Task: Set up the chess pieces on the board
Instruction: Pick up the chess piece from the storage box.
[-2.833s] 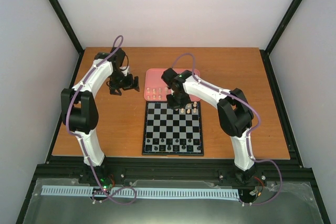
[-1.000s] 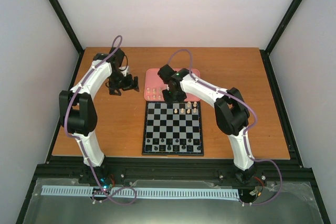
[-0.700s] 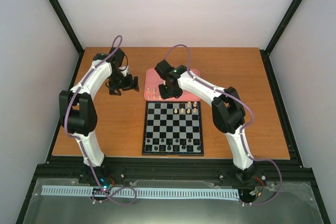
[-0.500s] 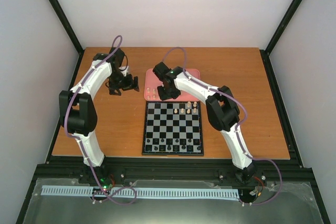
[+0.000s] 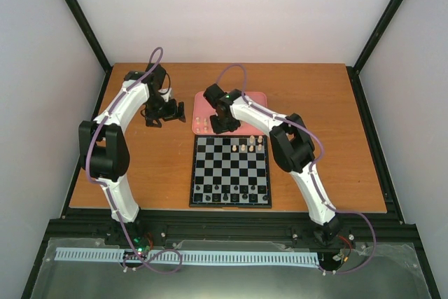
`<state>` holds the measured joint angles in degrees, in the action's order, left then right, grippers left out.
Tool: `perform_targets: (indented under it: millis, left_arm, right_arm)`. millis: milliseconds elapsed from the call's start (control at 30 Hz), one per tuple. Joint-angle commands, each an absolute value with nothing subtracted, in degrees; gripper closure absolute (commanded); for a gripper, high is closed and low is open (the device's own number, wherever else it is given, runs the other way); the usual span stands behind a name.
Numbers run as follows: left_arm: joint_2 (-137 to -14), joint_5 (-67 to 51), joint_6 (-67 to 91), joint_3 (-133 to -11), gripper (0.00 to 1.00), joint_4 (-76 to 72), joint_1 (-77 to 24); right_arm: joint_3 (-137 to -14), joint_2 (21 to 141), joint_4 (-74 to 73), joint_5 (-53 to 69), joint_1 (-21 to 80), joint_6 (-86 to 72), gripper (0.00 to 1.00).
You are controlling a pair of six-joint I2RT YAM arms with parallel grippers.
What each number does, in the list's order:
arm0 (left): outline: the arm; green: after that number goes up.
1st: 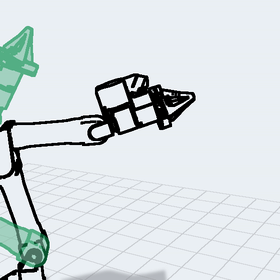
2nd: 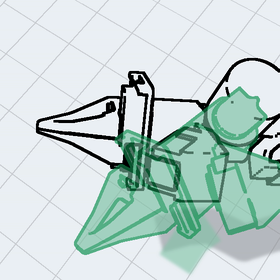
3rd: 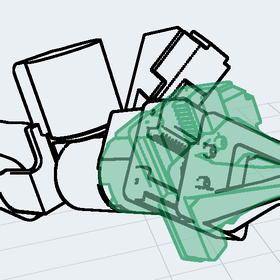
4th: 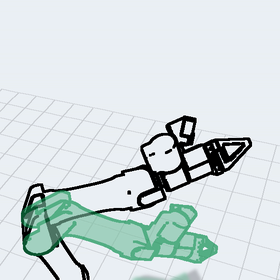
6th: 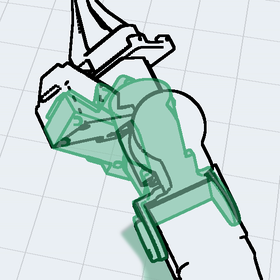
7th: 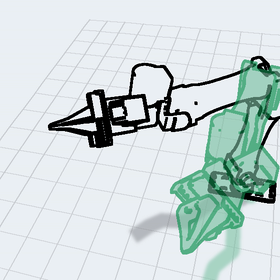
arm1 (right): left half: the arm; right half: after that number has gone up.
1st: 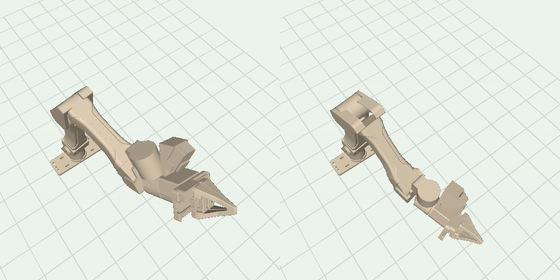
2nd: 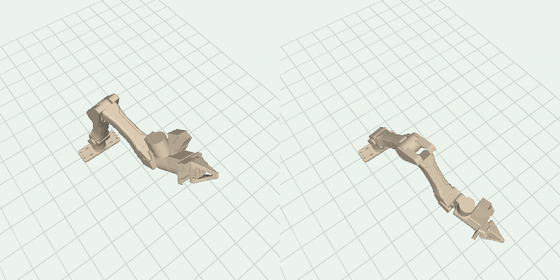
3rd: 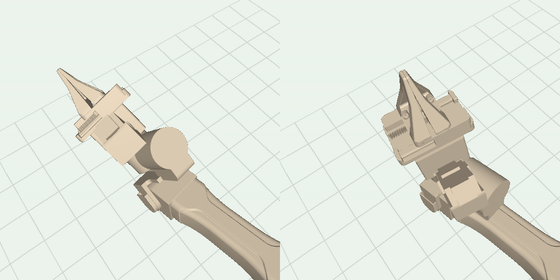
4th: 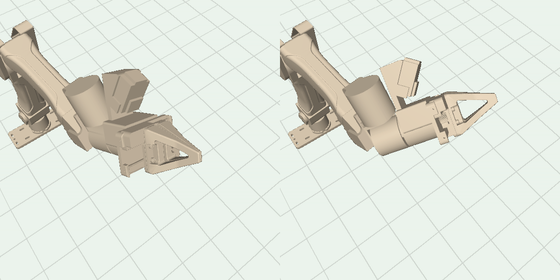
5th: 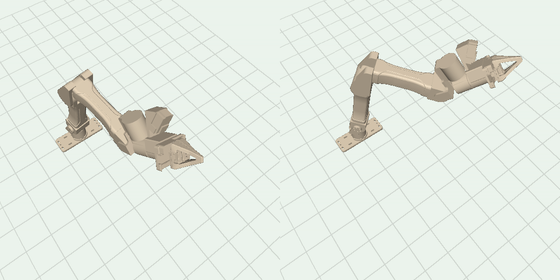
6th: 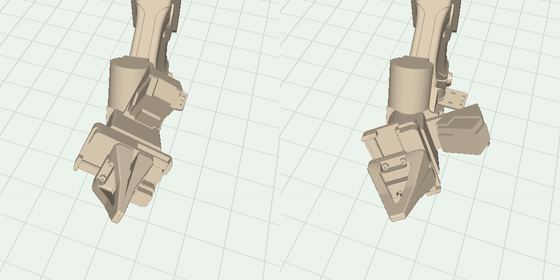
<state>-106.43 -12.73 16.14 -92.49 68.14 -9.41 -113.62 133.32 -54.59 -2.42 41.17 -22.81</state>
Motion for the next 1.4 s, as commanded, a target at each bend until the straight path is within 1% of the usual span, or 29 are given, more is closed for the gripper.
perform_targets:
  millis: [0, 200, 300, 500, 633, 733, 833, 1133, 1367]
  left_arm:
    - [-104.90, -13.49, 16.63, -92.46, 0.00, 67.61, -9.54]
    - [-105.03, -13.21, 16.61, -92.37, 0.00, 67.51, -9.50]
    - [-105.18, -13.19, 16.61, -92.46, 0.00, 67.61, -9.51]
    - [-105.21, -13.01, 16.52, -92.46, 0.00, 67.68, -9.60]
    - [-105.19, -13.01, 16.52, -92.37, 0.00, 67.59, -9.54]
    - [-105.07, -13.07, 16.57, -92.21, 0.00, 67.60, -9.53]
    - [-105.04, -13.01, 16.52, -92.20, 0.00, 67.52, -9.56]
    - [-104.94, -13.08, 16.60, -92.55, 0.00, 67.74, -9.50]
    - [-104.79, -13.10, 16.69, -92.27, 0.00, 67.60, -9.55]
  right_arm:
    - [-116.02, 135.42, -55.06, -3.39, 40.46, -23.24, 0.63]
    - [-117.07, 136.56, -55.41, -3.53, 39.70, -23.22, 0.66]
    - [-117.32, 137.03, -55.45, -2.78, 39.49, -22.93, 0.69]
    - [-117.67, 137.74, -55.55, -0.97, 39.46, -22.14, 0.73]
    - [-117.58, 137.86, -55.80, -0.57, 39.46, -22.03, 0.82]
    - [-117.58, 137.83, -55.78, -0.45, 39.46, -22.00, 0.91]
    - [-117.58, 137.34, -55.88, -0.69, 39.46, -21.77, 0.95]
    - [-113.86, 128.86, -54.47, -4.86, 39.72, -21.13, 0.96]
    - [-105.46, 120.88, -53.47, -2.08, 41.74, -20.86, 0.96]
